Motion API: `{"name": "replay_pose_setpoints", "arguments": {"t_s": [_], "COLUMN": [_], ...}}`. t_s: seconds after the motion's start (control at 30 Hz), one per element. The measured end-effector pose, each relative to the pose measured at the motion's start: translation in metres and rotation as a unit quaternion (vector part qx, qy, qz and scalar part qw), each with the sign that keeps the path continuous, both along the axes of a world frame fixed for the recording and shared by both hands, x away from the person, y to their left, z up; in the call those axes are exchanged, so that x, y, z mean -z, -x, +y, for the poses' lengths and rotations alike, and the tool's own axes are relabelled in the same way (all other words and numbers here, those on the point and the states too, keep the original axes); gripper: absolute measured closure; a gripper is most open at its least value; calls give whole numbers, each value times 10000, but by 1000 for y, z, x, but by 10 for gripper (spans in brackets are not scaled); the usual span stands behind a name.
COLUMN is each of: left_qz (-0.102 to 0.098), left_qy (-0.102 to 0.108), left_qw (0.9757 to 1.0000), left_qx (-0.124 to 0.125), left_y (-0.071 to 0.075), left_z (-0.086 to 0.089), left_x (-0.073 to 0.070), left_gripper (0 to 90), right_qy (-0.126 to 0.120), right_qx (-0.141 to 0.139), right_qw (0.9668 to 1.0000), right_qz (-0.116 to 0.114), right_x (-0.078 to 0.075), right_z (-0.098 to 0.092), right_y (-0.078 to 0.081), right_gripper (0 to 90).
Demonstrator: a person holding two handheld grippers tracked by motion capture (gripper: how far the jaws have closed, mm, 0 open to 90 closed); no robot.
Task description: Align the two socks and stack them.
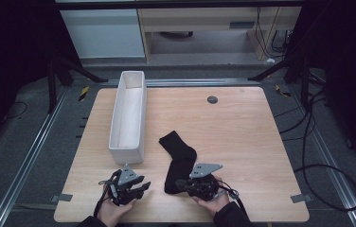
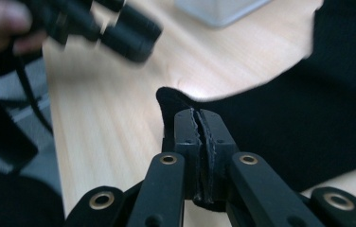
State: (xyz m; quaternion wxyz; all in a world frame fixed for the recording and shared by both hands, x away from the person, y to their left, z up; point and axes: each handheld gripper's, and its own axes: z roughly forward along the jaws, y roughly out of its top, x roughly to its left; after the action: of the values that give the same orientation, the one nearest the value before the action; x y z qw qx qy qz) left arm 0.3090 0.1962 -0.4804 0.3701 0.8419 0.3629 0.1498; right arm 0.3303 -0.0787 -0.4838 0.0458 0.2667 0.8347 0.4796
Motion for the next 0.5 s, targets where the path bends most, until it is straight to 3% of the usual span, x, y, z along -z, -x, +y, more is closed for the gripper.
{"name": "replay_pose_setpoints", "arguments": {"t_s": [0.27, 0.37, 0.5], "left_qz": [53, 48, 43], "left_qy": [-105, -215, -140], "left_qw": [9991, 9984, 9981], "left_qx": [417, 515, 597], "left_y": [5, 6, 5], "left_z": [-21, -25, -27], "left_x": [5, 6, 7], "left_gripper": [612, 615, 615], "right_qy": [56, 263, 558], "right_qx": [11, -118, -223], "right_qw": [10000, 9994, 9981], "right_qz": [-19, 172, 151], "right_x": [1, 7, 15], "right_z": [6, 10, 17], "right_y": [-7, -7, -4], "right_gripper": [852, 831, 792]}}
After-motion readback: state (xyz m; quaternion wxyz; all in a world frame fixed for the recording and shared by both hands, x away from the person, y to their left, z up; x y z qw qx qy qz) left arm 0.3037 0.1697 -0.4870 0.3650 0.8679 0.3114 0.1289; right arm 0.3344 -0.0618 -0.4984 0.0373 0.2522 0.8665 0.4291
